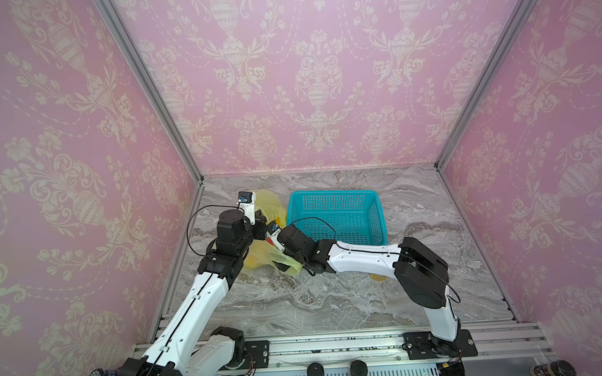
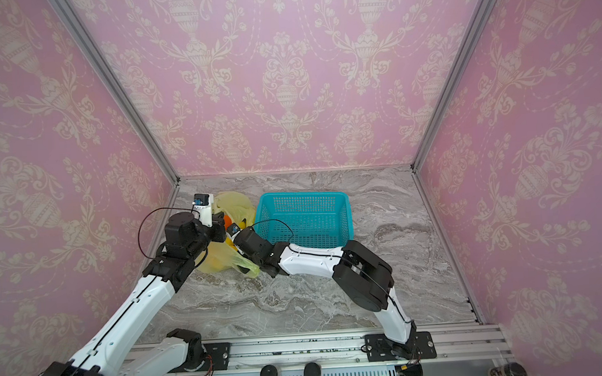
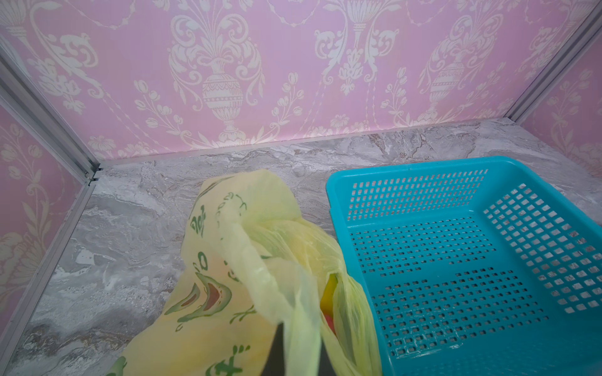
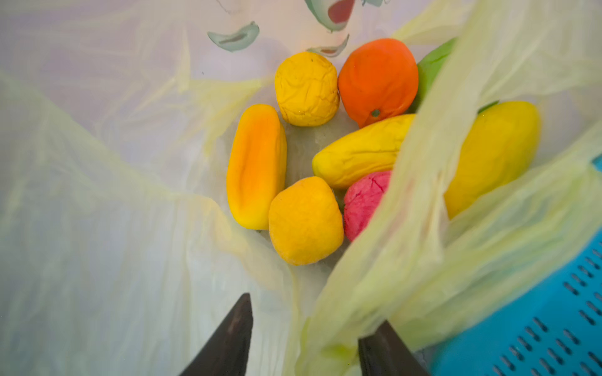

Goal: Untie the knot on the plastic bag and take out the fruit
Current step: 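Release the bag edge and move the right gripper over the bag opening, then lower the open right gripper into the bag onto the orange-yellow mango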

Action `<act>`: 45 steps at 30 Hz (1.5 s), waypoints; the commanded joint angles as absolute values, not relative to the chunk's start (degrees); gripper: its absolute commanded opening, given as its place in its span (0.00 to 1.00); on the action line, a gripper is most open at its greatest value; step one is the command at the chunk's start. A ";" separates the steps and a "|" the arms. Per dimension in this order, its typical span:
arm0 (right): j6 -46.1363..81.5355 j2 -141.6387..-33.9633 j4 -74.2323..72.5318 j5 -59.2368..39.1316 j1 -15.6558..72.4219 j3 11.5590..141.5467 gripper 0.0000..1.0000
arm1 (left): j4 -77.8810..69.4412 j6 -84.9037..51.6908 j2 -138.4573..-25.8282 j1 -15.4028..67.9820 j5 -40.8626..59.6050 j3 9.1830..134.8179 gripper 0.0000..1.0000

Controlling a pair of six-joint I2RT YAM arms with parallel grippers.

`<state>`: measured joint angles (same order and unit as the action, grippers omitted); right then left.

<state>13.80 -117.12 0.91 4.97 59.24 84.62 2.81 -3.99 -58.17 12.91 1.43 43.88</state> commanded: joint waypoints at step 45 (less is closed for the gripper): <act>18.08 -134.78 7.14 14.83 61.97 103.68 0.53 | 0.50 -6.42 -54.45 12.69 -3.26 39.99 0.00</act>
